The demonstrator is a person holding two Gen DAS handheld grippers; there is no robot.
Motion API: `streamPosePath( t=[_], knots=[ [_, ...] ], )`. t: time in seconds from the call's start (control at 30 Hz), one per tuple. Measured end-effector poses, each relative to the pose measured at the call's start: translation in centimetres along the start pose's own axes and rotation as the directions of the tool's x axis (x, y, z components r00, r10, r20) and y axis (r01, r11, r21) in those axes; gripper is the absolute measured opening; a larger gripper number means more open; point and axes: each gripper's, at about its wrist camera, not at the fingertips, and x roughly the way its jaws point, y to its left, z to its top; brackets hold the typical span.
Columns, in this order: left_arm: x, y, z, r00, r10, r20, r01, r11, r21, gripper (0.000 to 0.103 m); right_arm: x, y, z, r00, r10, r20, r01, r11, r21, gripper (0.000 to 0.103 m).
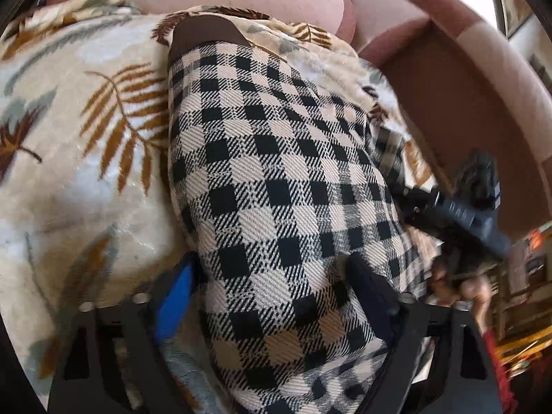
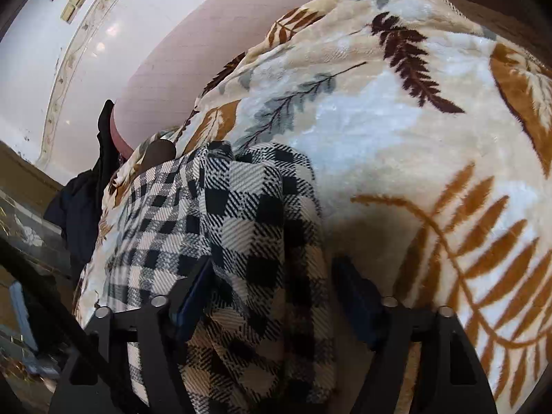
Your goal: Fold large clothes
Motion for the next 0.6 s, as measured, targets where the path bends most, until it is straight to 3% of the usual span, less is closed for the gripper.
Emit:
streamPosePath(
  t=[0.03,0.07,0.1,0.13,0.3,0.37,0.4,0.43,0.53,0.6],
  knots=[
    [-0.5,-0.2,0.1,1.0,0.006,0.005,-0.006,1.0,0.007,0.052,0.3,0.0,0.1,0.997,0.065,-0.028,-0.064,0.997,0.041,0.033],
    [-0.8,-0.4,0.2,1.0,0.0,0.008,0.0,1.0,0.008,0.045,0.3,0.1,0.1,0.996,0.08,-0.033,-0.078,0.995,0.063,0.031],
    [-1.8,-0.4,0.7,1.0,-0.021,0.018,0.02,1.0,0.007,0.036,0.0,0.8,0.3,0.998,0.06,-0.015,-0.059,0.997,0.046,0.027],
    [-2.7,-0.5,1.2,0.999,-0.034,0.032,0.033,0.999,0.01,0.034,-0.1,1.6,0.5,0.999,0.05,-0.006,-0.05,0.999,0.022,0.026],
    [-4.7,-0.3,2.5,0.997,-0.001,0.072,-0.002,0.999,0.033,0.036,-1.8,4.1,1.4,0.99,0.12,0.076,-0.119,0.993,-0.008,0.023],
    [-3.8,0.4,1.9,0.997,0.045,0.055,-0.045,0.999,0.01,0.041,-1.3,3.9,1.5,0.996,0.044,0.082,-0.045,0.999,0.017,0.029],
    [-3.4,0.8,1.3,0.996,0.075,0.046,-0.075,0.997,-0.005,0.041,-1.0,3.3,1.3,0.997,-0.015,0.073,0.013,0.999,0.036,0.043],
    [-2.9,1.4,0.2,0.994,0.098,0.04,-0.098,0.995,-0.017,0.042,-0.6,2.9,1.2,0.996,-0.06,0.068,0.056,0.997,0.057,0.048],
    [-4.3,2.6,-2.8,0.992,0.078,0.096,-0.075,0.996,-0.042,0.048,-0.9,2.5,1.2,0.993,-0.074,0.089,0.065,0.993,0.097,0.05],
    [-4.9,3.2,-4.7,0.991,0.071,0.113,-0.064,0.996,-0.065,0.05,-2.6,3.7,1.2,0.98,-0.126,0.157,0.117,0.991,0.064,0.05]
  ],
)
